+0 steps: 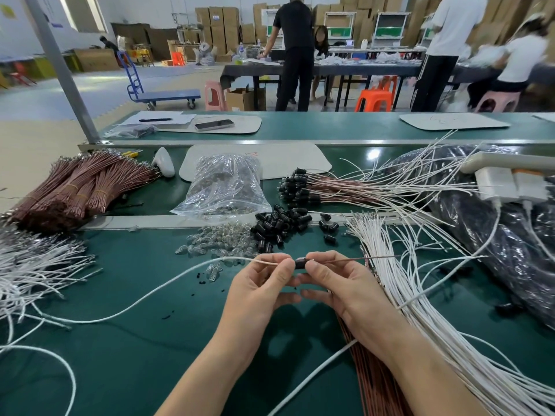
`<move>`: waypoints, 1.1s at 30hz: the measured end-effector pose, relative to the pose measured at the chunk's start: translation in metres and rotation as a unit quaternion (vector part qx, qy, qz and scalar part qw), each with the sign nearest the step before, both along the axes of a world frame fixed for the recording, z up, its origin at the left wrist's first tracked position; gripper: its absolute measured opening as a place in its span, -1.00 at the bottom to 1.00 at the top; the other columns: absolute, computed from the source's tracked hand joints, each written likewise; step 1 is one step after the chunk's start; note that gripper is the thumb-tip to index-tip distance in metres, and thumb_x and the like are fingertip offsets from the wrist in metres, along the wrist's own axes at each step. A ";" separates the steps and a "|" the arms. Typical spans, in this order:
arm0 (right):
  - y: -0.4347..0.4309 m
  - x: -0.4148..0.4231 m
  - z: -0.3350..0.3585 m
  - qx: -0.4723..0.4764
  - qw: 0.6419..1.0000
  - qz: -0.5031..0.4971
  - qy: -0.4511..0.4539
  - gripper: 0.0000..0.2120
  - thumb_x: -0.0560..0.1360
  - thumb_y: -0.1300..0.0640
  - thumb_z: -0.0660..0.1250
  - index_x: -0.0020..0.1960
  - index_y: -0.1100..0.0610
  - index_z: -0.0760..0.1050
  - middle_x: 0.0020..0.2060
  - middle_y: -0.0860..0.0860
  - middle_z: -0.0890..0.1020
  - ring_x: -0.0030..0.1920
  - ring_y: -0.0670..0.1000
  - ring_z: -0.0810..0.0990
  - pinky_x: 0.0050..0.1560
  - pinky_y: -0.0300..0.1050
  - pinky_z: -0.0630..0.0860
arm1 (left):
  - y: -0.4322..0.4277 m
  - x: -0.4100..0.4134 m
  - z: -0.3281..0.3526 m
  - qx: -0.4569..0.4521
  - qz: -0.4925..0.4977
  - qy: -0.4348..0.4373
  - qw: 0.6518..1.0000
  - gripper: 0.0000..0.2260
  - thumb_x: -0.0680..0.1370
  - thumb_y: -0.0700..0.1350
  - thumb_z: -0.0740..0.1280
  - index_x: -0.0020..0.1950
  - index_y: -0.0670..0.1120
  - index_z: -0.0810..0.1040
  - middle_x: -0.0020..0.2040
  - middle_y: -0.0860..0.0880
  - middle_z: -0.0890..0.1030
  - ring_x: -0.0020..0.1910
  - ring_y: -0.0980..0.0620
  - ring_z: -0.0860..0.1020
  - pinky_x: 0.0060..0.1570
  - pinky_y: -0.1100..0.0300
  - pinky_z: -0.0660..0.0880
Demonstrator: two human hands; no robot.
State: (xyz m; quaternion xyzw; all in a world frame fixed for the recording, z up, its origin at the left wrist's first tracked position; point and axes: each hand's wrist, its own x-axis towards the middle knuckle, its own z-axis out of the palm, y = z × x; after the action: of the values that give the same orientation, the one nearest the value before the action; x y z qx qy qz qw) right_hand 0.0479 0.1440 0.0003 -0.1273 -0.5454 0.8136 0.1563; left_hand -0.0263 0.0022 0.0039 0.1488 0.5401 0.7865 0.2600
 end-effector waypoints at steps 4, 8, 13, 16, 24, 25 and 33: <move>0.000 0.000 0.001 -0.014 1.000 -0.019 0.001 -0.81 0.32 0.07 0.55 -0.06 0.02 0.73 -0.10 0.06 0.72 -0.07 0.06 0.73 -0.17 -0.14 0.64 | -0.001 -0.005 -0.001 0.006 0.040 -0.017 0.999 -0.75 0.44 0.02 0.46 0.01 -0.12 0.67 -0.06 -0.12 0.71 -0.15 -0.01 0.68 -0.23 0.19 0.61; -0.001 0.000 0.001 0.004 1.000 -0.017 0.002 -0.74 0.30 0.01 0.61 -0.02 -0.02 0.72 -0.08 0.05 0.72 -0.08 0.04 0.73 -0.17 -0.15 0.63 | 0.000 -0.007 -0.004 -0.016 0.058 0.010 0.998 -0.72 0.44 0.01 0.44 0.03 -0.15 0.64 -0.08 -0.10 0.72 -0.13 0.03 0.67 -0.20 0.20 0.61; -0.003 0.001 0.000 0.056 0.998 -0.017 -0.004 -0.64 0.31 -0.10 0.57 0.07 -0.04 0.70 -0.07 0.01 0.73 -0.04 0.02 0.72 -0.11 -0.15 0.63 | -0.001 -0.007 -0.004 -0.005 0.059 -0.012 0.998 -0.81 0.45 0.03 0.44 -0.09 -0.08 0.67 -0.08 -0.08 0.72 -0.15 0.07 0.65 -0.25 0.22 0.59; -0.004 0.001 0.000 0.063 0.998 -0.017 -0.003 -0.64 0.33 -0.12 0.58 0.09 -0.04 0.69 -0.04 0.03 0.73 -0.03 0.04 0.72 -0.10 -0.15 0.63 | 0.000 -0.005 -0.003 0.011 0.047 -0.030 0.998 -0.85 0.43 0.05 0.47 -0.22 -0.01 0.70 -0.11 -0.07 0.70 -0.16 0.07 0.65 -0.28 0.22 0.58; -0.008 0.000 0.000 0.068 0.998 -0.017 0.004 -0.71 0.34 -0.08 0.56 0.01 -0.01 0.70 -0.07 0.04 0.73 -0.07 0.06 0.73 -0.11 -0.13 0.64 | 0.003 0.004 -0.001 0.019 0.026 -0.007 0.999 -0.87 0.40 0.06 0.48 -0.15 0.03 0.69 -0.14 -0.06 0.69 -0.17 0.07 0.66 -0.25 0.21 0.60; -0.008 -0.001 0.000 0.066 0.998 -0.019 0.004 -0.72 0.33 -0.08 0.57 -0.01 0.00 0.70 -0.04 0.03 0.73 -0.07 0.06 0.73 -0.12 -0.12 0.64 | 0.004 0.004 -0.001 0.021 0.026 -0.007 0.999 -0.85 0.41 0.05 0.48 -0.12 0.00 0.69 -0.13 -0.07 0.69 -0.17 0.07 0.66 -0.26 0.21 0.60; -0.008 -0.001 0.002 0.034 0.999 -0.028 0.002 -0.82 0.32 -0.05 0.56 -0.10 -0.04 0.70 0.01 0.02 0.74 -0.10 0.06 0.74 -0.19 -0.14 0.64 | 0.002 0.003 -0.003 -0.013 0.046 0.067 0.997 -0.90 0.45 -0.06 0.46 -0.07 -0.02 0.72 -0.18 -0.05 0.70 -0.18 0.07 0.66 -0.19 0.26 0.60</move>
State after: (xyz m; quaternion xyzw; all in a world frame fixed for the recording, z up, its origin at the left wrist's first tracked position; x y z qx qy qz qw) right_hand 0.0470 0.1364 0.0023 -0.1352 -0.5689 0.7899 0.1847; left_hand -0.0230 0.0041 0.0012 0.1726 0.5725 0.7790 0.1889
